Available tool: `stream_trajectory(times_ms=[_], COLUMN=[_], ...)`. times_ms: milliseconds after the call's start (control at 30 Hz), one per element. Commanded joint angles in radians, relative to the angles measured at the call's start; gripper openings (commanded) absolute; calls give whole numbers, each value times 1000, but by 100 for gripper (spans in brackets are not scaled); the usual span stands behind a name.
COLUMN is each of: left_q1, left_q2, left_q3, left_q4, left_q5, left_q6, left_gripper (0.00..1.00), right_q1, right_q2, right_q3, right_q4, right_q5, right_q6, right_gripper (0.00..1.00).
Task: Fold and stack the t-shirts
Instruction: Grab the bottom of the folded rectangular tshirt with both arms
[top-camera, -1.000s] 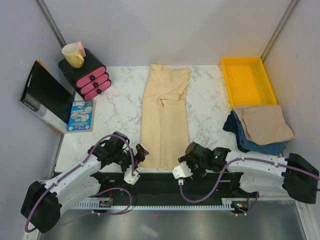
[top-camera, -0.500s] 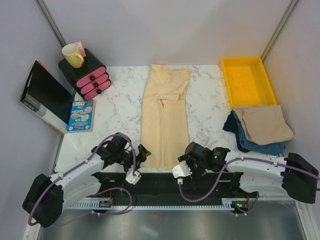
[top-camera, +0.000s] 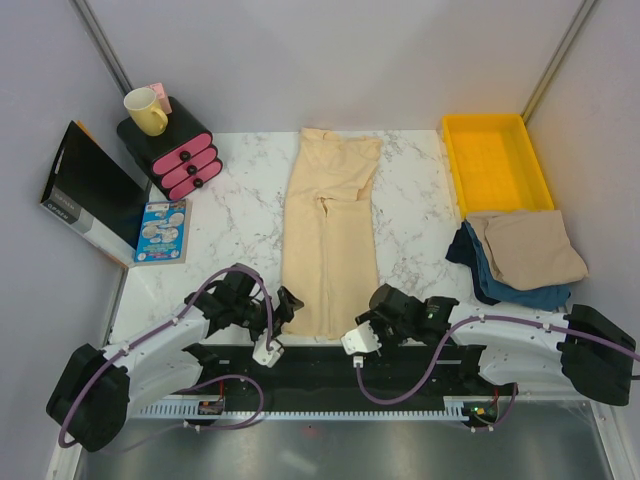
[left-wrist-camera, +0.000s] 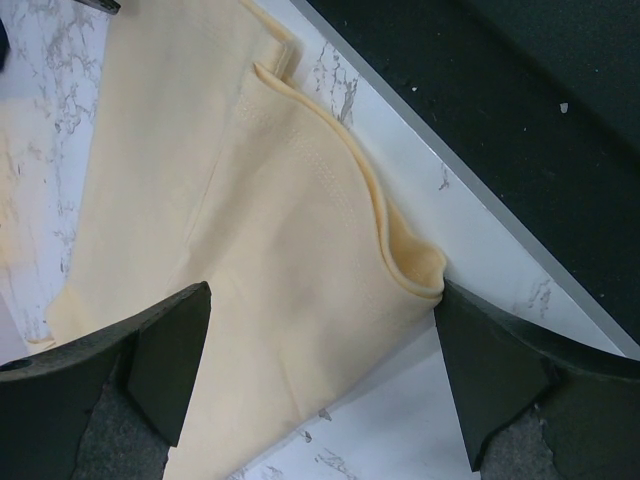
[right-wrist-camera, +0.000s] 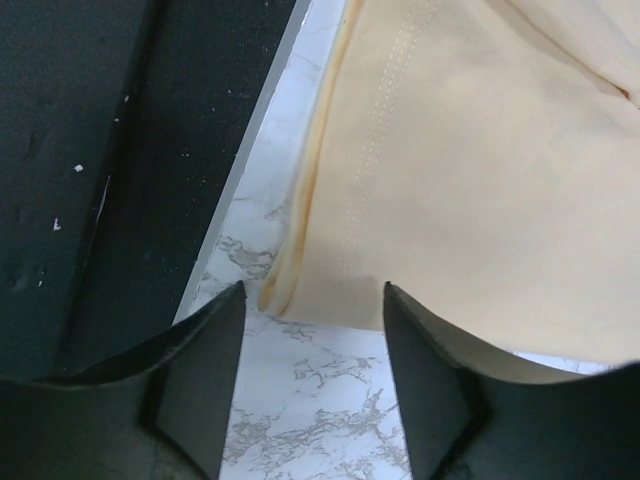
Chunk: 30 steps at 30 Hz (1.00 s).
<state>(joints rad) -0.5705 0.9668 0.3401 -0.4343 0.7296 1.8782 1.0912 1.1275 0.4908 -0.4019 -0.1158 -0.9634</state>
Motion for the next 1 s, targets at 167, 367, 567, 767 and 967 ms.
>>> stream_trajectory(times_ms=[167,367,567,767,967], left_q1=[3,3,3,1,1], left_q2=[-23,-42,-51,-36,-7], left_q3=[-27,-50,-56,-52,-32], left_q4=[-56,-95,-75,-93,-119], left_q5=[17,36,22,-12,-12], left_q6=[-2,12,-48,-22,-27], left_gripper=[100,100,100,90,2], right_q1=[6,4,4,6,4], right_q2=[17,15,11,14,17], right_q3=[-24,-21,-27,-31,-31], right_q4=[72,71,66,72,71], right_q5=[-24,-21,-24,-28,-30], right_q6=[9,11,14,12,18], right_gripper=[48,44,43,42,30])
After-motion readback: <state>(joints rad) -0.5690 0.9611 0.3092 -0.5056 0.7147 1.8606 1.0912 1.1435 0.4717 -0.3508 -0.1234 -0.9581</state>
